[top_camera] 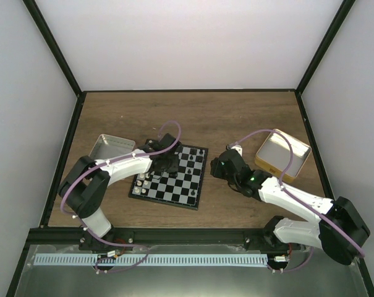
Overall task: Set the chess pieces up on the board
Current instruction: Pick up the chess piece from the chessboard, then place the chess piece on the chessboard, then pick up the chess piece from the chessboard, then place the chess piece on the chessboard.
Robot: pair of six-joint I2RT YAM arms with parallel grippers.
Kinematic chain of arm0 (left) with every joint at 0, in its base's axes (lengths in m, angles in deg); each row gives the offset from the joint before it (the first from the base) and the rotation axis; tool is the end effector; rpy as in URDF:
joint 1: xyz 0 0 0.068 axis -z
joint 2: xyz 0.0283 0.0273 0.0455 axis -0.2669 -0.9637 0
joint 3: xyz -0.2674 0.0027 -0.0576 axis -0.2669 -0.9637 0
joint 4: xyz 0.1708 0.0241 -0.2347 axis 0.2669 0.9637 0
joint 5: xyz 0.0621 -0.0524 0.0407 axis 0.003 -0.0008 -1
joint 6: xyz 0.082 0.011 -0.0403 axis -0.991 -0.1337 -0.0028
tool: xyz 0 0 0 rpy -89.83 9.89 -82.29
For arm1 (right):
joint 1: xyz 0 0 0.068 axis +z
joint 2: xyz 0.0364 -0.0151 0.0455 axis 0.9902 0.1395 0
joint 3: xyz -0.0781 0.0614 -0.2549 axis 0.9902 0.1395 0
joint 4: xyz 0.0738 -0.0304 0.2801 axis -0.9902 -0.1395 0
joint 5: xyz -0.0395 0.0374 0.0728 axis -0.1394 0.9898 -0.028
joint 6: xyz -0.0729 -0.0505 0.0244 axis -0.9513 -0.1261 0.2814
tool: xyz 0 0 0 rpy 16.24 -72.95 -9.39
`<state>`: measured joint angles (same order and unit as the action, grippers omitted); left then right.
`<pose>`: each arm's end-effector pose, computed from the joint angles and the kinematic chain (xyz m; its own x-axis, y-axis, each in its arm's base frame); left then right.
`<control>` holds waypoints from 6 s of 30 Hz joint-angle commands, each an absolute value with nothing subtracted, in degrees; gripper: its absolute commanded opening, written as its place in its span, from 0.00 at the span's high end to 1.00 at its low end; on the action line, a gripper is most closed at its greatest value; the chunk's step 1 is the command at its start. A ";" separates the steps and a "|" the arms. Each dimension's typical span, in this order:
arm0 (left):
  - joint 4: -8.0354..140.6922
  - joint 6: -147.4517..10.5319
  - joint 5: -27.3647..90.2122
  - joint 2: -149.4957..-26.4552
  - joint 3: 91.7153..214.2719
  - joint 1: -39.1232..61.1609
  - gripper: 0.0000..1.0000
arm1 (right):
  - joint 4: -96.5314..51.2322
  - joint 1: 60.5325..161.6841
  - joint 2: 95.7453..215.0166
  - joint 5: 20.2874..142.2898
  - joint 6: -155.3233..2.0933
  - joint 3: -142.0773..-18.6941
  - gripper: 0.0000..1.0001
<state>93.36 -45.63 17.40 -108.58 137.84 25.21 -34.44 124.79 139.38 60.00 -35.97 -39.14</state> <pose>0.2852 -0.2343 0.1091 -0.9096 0.0406 -0.4136 0.1227 0.9771 -0.1741 0.2256 0.1826 0.1588 -0.7323 0.2977 -0.6125 0.0082 0.9032 0.4291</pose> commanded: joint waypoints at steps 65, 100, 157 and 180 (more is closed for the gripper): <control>98.54 -46.29 14.35 -114.63 145.60 38.63 0.88 | -33.99 124.34 135.69 56.09 -33.60 -37.80 0.45; 96.53 -44.19 9.05 -103.65 139.69 30.68 0.58 | -33.92 124.34 135.38 56.52 -33.46 -37.43 0.45; 92.62 -50.68 14.73 -107.56 143.28 26.68 0.90 | -33.55 124.34 136.12 57.22 -33.93 -37.46 0.45; 93.89 -45.96 12.44 -103.57 134.45 42.10 0.90 | -33.03 124.34 136.44 58.05 -33.18 -36.97 0.45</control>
<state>93.88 -47.42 14.23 -102.41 134.76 40.88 -34.09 124.79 136.36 58.49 -33.80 -37.44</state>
